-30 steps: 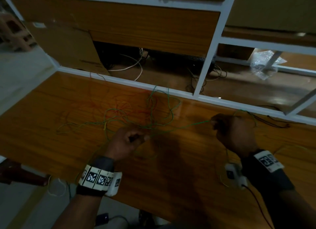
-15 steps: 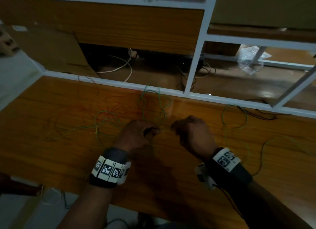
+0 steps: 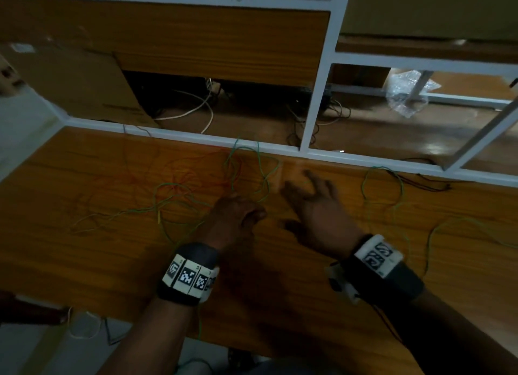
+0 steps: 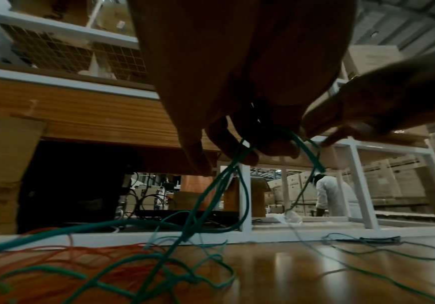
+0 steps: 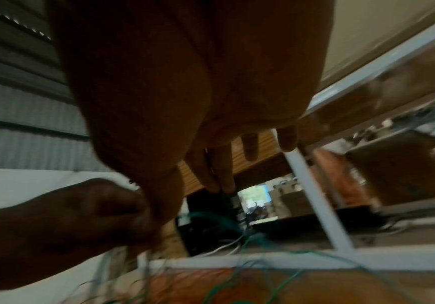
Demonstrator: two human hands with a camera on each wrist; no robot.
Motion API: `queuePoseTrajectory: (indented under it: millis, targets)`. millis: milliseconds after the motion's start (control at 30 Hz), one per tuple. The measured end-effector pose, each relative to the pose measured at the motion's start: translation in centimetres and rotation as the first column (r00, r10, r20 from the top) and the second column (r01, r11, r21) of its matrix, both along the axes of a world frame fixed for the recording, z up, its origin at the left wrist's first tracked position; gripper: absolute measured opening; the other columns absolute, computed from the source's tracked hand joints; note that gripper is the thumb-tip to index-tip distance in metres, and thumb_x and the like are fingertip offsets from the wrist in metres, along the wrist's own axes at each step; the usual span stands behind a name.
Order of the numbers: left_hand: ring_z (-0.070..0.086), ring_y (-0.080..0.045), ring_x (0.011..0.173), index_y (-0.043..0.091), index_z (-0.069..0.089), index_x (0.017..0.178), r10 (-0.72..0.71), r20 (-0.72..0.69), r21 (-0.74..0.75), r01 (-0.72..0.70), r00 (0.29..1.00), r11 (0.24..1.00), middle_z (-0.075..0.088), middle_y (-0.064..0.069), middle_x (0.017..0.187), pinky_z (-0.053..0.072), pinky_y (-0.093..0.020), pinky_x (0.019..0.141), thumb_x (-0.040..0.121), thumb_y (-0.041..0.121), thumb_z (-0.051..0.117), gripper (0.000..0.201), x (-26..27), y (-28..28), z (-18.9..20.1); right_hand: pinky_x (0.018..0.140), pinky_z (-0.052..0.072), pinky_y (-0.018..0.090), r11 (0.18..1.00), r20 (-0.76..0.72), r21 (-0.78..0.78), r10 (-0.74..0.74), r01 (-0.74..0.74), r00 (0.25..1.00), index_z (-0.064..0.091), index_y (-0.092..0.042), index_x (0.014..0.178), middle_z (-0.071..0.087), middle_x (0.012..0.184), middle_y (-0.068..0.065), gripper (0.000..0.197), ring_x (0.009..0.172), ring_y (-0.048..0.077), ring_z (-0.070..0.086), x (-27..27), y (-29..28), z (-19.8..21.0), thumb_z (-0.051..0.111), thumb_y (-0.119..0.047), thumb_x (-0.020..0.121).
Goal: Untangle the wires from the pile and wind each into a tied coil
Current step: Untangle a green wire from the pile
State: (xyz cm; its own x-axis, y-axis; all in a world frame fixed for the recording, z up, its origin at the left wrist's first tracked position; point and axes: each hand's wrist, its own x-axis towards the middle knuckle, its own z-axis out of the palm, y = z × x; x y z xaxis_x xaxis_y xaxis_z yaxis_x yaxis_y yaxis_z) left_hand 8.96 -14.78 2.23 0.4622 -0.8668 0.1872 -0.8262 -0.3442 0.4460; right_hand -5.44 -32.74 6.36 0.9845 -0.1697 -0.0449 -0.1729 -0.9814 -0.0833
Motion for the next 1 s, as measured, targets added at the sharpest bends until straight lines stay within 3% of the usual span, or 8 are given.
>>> queuePoseTrajectory:
  millis: [67, 167, 367, 567, 667, 767, 867, 1000]
  targets:
    - [0.061, -0.027, 0.085, 0.014, 0.076, 0.096, -0.013, 0.004, -0.002, 0.013, 1.000, 1.000, 0.073, -0.004, 0.089, 0.044, -0.032, 0.073, 0.085, 0.020, 0.068, 0.015, 0.0, -0.7, -0.5, 0.110, 0.032, 0.054, 0.998, 0.017, 0.048, 0.029, -0.029, 0.999, 0.066, -0.033, 0.125, 0.069, 0.126, 0.001, 0.030, 0.143, 0.033, 0.037, 1.2, 1.5, -0.4, 0.056, -0.032, 0.097]
    - [0.059, -0.025, 0.087, 0.014, 0.077, 0.092, -0.041, 0.024, -0.032, 0.042, 0.999, 0.999, 0.074, -0.002, 0.089, 0.047, -0.036, 0.072, 0.086, 0.036, 0.051, 0.034, 0.3, 0.1, -0.2, 0.090, 0.046, 0.048, 0.986, 0.097, 0.162, 0.014, -0.029, 0.995, 0.073, -0.029, 0.102, 0.070, 0.095, 0.001, 0.039, 0.109, 0.029, 0.055, 0.6, -0.1, -0.2, 0.038, -0.032, 0.085]
    - [0.067, -0.031, 0.091, 0.020, 0.077, 0.097, 0.155, 0.015, 0.047, -0.155, 0.988, 0.987, 0.075, -0.006, 0.098, 0.049, -0.038, 0.087, 0.086, 0.048, 0.041, 0.047, 3.7, 4.7, -1.5, 0.074, 0.056, 0.051, 0.955, 0.451, 0.272, -0.233, 0.116, 0.862, 0.073, -0.021, 0.082, 0.073, 0.089, 0.005, 0.020, 0.092, 0.032, 0.064, -2.5, -8.4, 2.7, 0.064, -0.003, 0.083]
    - [0.063, -0.019, 0.095, 0.023, 0.072, 0.104, 0.213, -0.099, -0.089, -0.221, 0.972, 0.971, 0.070, 0.000, 0.104, 0.050, -0.036, 0.087, 0.090, 0.050, 0.048, 0.039, 3.6, 2.3, 0.0, 0.070, 0.052, 0.041, 0.974, 0.491, 0.225, -0.139, 0.029, 0.860, 0.077, -0.012, 0.083, 0.074, 0.084, 0.010, 0.019, 0.085, 0.037, 0.063, -1.0, -6.0, 1.6, 0.073, 0.006, 0.082]
    - [0.057, -0.008, 0.109, 0.031, 0.063, 0.120, 0.150, -0.385, -0.221, -0.249, 0.911, 0.943, 0.061, 0.011, 0.119, 0.051, -0.033, 0.091, 0.090, 0.054, 0.058, 0.039, 1.7, -0.7, 2.3, 0.072, 0.054, 0.047, 0.946, 0.482, 0.321, -0.125, -0.042, 0.867, 0.079, -0.012, 0.089, 0.076, 0.091, 0.005, 0.016, 0.088, 0.024, 0.061, 0.2, -4.6, 1.1, 0.068, -0.001, 0.090]
    - [0.045, -0.003, 0.122, 0.037, 0.051, 0.135, 0.025, -0.484, -0.083, -0.074, 0.875, 0.994, 0.050, 0.013, 0.139, 0.043, -0.030, 0.100, 0.089, 0.040, 0.069, 0.050, -0.1, -4.2, 3.8, 0.075, 0.054, 0.041, 0.919, 0.460, 0.383, -0.104, -0.091, 0.882, 0.080, -0.014, 0.090, 0.075, 0.094, -0.003, 0.020, 0.088, 0.026, 0.065, 1.2, -3.2, 1.3, 0.068, 0.003, 0.090]
    - [0.061, -0.007, 0.104, 0.026, 0.062, 0.123, -0.050, -0.619, -0.139, -0.046, 0.784, 0.989, 0.066, 0.005, 0.117, 0.051, -0.030, 0.090, 0.095, 0.023, 0.062, 0.028, 0.1, -5.6, 2.2, 0.072, 0.050, 0.026, 0.889, 0.477, 0.443, -0.125, -0.115, 0.870, 0.081, -0.016, 0.093, 0.070, 0.091, -0.016, 0.019, 0.087, 0.006, 0.061, 1.9, -3.1, 2.4, 0.069, -0.001, 0.092]
    - [0.063, -0.006, 0.072, 0.014, 0.067, 0.099, -0.047, -0.767, -0.211, -0.182, 0.640, 0.960, 0.067, -0.006, 0.086, 0.051, -0.018, 0.066, 0.093, 0.017, 0.064, 0.007, 2.1, -3.2, 0.7, 0.065, 0.039, 0.006, 0.893, 0.475, 0.449, -0.218, -0.021, 0.852, 0.073, -0.030, 0.080, 0.075, 0.089, -0.010, 0.026, 0.080, -0.013, 0.059, 2.1, -5.7, 4.2, 0.068, -0.010, 0.096]
